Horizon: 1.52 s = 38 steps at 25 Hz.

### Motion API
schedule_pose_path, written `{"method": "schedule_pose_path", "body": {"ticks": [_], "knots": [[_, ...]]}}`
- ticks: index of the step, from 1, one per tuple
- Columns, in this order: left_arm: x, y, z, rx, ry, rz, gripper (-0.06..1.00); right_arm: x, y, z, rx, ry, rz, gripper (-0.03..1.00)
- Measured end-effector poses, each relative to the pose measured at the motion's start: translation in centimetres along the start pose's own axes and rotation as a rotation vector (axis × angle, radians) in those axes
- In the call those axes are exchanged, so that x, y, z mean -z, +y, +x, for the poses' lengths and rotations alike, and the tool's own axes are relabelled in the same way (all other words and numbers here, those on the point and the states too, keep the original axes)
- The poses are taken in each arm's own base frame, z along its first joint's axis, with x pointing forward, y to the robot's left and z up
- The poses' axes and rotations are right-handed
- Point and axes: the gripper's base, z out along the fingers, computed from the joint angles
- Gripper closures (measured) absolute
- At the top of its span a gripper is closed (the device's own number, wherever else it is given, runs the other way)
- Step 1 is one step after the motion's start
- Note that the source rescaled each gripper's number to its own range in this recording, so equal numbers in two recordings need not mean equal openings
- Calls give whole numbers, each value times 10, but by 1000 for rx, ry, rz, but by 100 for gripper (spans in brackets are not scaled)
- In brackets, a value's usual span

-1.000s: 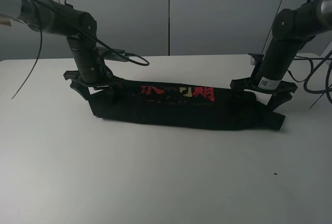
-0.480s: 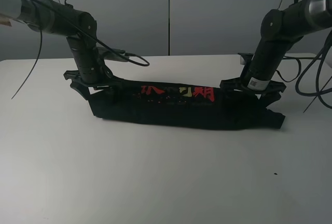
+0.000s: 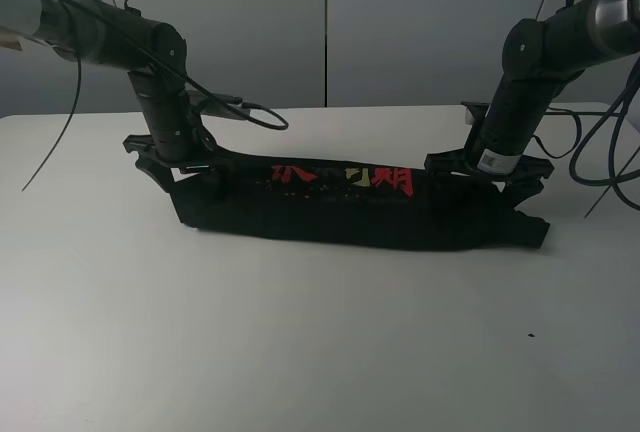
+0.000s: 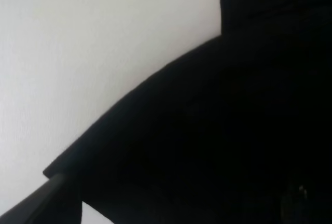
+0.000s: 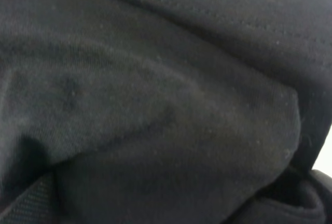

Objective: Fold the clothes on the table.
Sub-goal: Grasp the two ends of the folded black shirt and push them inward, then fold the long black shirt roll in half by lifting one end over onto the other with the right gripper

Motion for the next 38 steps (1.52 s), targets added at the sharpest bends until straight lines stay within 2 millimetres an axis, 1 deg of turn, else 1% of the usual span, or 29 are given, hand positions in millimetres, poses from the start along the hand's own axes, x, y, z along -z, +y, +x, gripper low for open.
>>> {"method": "schedule_pose_path", "body": {"ticks": [2,6,14,15,16,20,22,26,28,29,31,33,38], "knots": [[0,0,0,-4,0,0,-5,0,1,0,-9,2,-11,-3],[0,0,0,-6,0,0,-5,-7,2,0,-20,22,-27,-3],[2,0,-2,-10,-3,0,-5,-7,3,-1,-2,28,-28,-2],[2,0,-2,-10,-3,0,-5,-7,2,-1,3,27,-24,1],[2,0,-2,-10,-1,0,-5,-8,2,-1,9,29,-19,6],[2,0,-2,-10,1,-1,-5,-9,1,-1,17,26,-15,34],[2,0,-2,-10,1,-1,-5,-9,1,-1,16,28,-16,39],[2,0,-2,-10,1,-1,-5,-12,1,-2,18,32,-15,42],[2,0,-2,-10,1,-1,-5,-14,1,-2,19,38,-15,48],[2,0,-2,-10,1,-1,-5,-14,1,-2,19,39,-16,55],[2,0,-1,-10,3,-1,-5,-15,2,-2,12,42,-25,72],[2,0,-1,-9,4,0,-5,-15,3,-2,10,43,-35,84],[2,0,-1,-9,7,0,-5,-15,3,-2,17,43,-40,84]]}}
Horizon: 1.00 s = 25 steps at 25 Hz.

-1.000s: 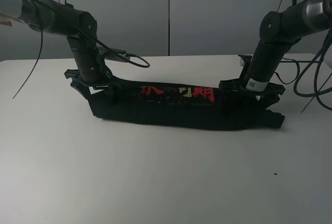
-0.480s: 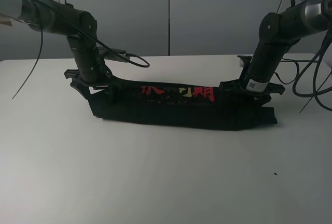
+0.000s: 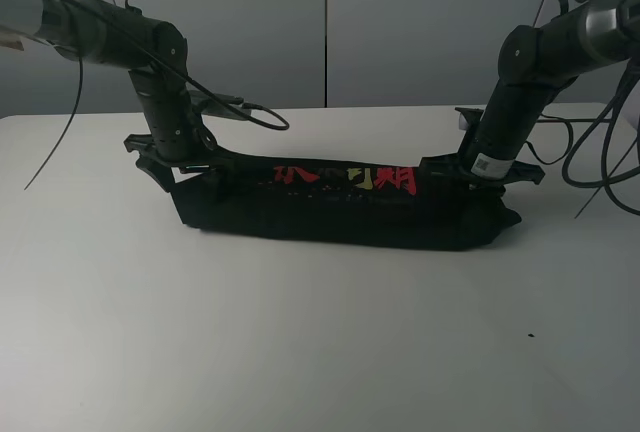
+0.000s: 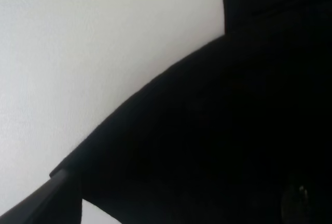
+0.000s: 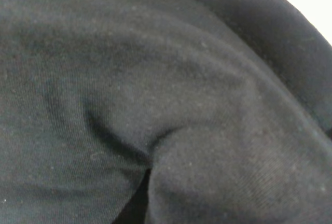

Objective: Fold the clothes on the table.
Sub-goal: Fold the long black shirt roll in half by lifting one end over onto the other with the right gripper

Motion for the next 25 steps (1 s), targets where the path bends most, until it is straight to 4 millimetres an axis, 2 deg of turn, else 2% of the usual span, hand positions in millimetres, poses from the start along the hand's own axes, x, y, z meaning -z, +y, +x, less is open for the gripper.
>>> {"method": "schedule_pose_path", "body": {"ticks": [8,13,19,25], "knots": [[0,0,0,-1,2,-2,-5,0,3,0,13,10,-28,84],[0,0,0,-3,4,-2,-5,9,4,3,16,-4,-40,84],[0,0,1,-3,8,-3,-5,40,10,9,22,-52,-71,84],[1,0,1,-3,13,-3,-5,62,19,15,37,-80,-149,84]]}}
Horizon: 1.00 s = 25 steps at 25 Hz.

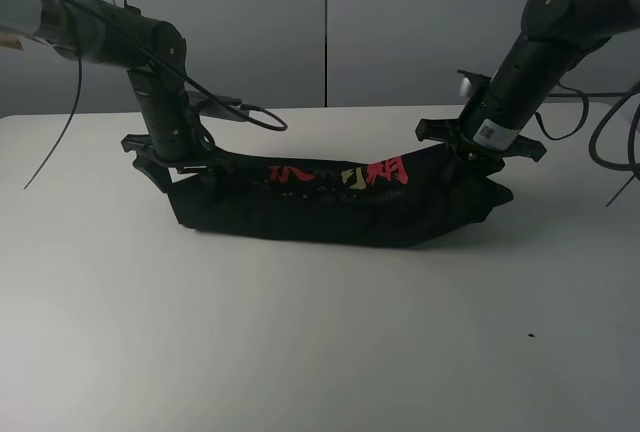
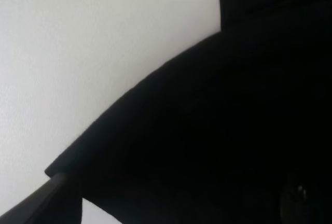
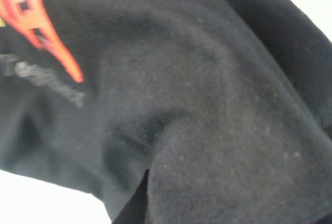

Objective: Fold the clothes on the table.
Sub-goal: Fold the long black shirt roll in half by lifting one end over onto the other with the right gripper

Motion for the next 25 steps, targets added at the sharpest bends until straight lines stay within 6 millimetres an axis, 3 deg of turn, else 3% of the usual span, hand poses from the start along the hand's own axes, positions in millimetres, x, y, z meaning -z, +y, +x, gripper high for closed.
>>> {"method": "schedule_pose_path", "body": {"ticks": [9,18,25], "knots": [[0,0,0,0,1,0,-5,15,16,1,17,27,-130,84],[0,0,0,0,5,-1,-5,26,42,-6,14,-29,-420,84],[0,0,1,0,7,-1,-5,19,73,-5,87,-64,-523,84]]}}
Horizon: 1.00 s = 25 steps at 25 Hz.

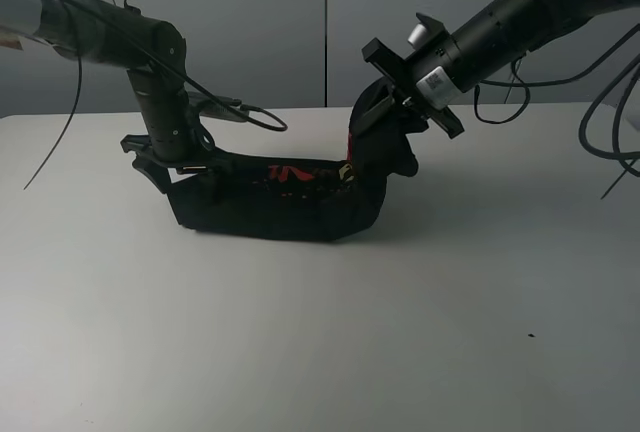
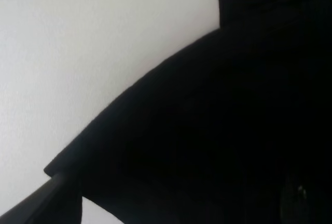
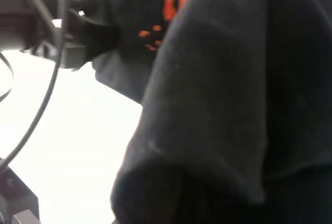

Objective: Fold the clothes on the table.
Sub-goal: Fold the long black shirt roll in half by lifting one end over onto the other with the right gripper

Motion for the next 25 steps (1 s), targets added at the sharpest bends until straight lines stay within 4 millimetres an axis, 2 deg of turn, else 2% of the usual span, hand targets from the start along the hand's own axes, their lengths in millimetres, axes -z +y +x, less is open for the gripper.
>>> {"method": "schedule_pose_path", "body": {"ticks": [6,13,19,25], "knots": [[0,0,0,0,0,0,-5,-29,10,-3,93,-26,-110,84],[0,0,0,0,1,0,-5,-55,-3,-14,25,-92,-173,84],[0,0,0,0,2,0,-5,-93,0,-11,-10,-97,-207,84],[0,0,0,0,5,-1,-5,-116,-2,-11,-52,-136,-261,84]]}}
